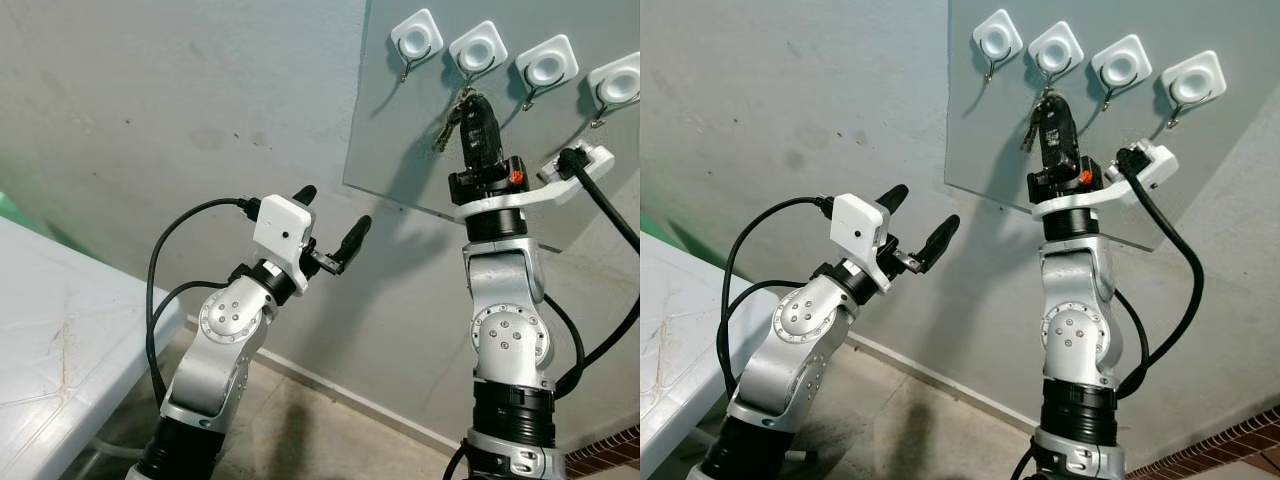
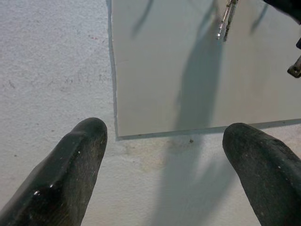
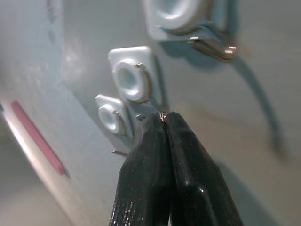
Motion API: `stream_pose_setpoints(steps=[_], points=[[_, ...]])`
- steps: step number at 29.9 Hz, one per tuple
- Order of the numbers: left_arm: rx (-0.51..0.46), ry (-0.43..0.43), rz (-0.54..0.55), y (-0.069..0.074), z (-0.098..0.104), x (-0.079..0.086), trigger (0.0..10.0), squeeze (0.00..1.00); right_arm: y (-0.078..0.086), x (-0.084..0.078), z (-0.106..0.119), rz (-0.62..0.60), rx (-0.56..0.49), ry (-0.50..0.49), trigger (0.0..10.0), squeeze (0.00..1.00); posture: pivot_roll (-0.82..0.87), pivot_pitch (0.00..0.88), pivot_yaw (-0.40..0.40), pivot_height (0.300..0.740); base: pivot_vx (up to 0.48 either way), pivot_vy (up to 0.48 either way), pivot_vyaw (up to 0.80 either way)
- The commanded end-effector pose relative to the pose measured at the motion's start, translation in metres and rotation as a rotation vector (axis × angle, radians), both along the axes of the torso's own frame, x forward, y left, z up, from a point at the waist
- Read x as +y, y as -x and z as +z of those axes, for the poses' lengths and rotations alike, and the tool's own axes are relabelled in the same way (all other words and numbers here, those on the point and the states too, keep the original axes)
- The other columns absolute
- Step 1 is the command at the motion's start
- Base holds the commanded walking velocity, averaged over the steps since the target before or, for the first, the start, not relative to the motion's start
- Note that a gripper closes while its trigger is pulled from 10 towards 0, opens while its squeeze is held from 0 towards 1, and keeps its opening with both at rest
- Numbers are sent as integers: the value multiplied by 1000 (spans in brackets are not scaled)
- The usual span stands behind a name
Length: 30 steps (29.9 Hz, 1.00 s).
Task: Hang keys on a hook
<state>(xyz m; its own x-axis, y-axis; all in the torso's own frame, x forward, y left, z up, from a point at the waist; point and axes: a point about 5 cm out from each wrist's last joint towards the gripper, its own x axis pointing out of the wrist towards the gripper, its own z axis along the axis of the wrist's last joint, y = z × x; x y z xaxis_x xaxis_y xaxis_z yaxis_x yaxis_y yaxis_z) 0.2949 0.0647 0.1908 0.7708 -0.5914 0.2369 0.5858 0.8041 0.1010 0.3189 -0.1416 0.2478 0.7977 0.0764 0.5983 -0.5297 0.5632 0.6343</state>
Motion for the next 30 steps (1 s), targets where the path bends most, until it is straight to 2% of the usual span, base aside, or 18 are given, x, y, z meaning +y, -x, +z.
stream_pose_setpoints(steps=[1,6,7,12,13,15,17,21,24,26,30], points=[[-6,-7,-2,3,1,0,10000,0,-2,-4,1,-3,15,-39,10000,0,-25,55,-4,732,0,0,0],[-5,-4,1,2,1,0,10000,0,-3,-3,-1,14,21,-64,10000,0,-24,57,-6,732,0,0,0],[-2,-3,2,2,1,0,10000,0,-3,-3,-2,16,21,-61,10000,1000,-24,57,-6,732,0,0,0],[3,1,10,2,1,1,10000,0,-1,0,-3,8,9,8,10000,1000,-25,58,-7,732,0,0,0],[13,10,12,2,0,1,10000,0,1,4,-6,10,-5,81,10000,1000,-25,61,-6,732,0,0,0],[20,17,14,2,0,1,10000,0,2,6,-8,8,-10,126,10000,1000,-26,61,-5,732,0,0,0],[27,23,31,1,-2,3,10000,0,4,13,-16,5,-25,283,10000,1000,-27,65,-4,732,0,0,0],[52,51,63,-1,-5,7,10000,0,6,17,-29,-4,-13,410,10000,1000,-28,70,-3,732,0,0,0],[77,68,101,-4,-10,12,10000,0,7,16,-38,-42,11,489,10000,1000,-28,71,-3,732,0,0,0],[126,105,170,-8,-21,22,10000,0,9,12,-49,-66,37,546,10000,1000,-30,72,-3,732,0,0,0],[162,102,227,-10,-31,30,10000,0,10,4,-62,-132,93,616,10000,1000,-32,70,-3,732,0,0,0]])
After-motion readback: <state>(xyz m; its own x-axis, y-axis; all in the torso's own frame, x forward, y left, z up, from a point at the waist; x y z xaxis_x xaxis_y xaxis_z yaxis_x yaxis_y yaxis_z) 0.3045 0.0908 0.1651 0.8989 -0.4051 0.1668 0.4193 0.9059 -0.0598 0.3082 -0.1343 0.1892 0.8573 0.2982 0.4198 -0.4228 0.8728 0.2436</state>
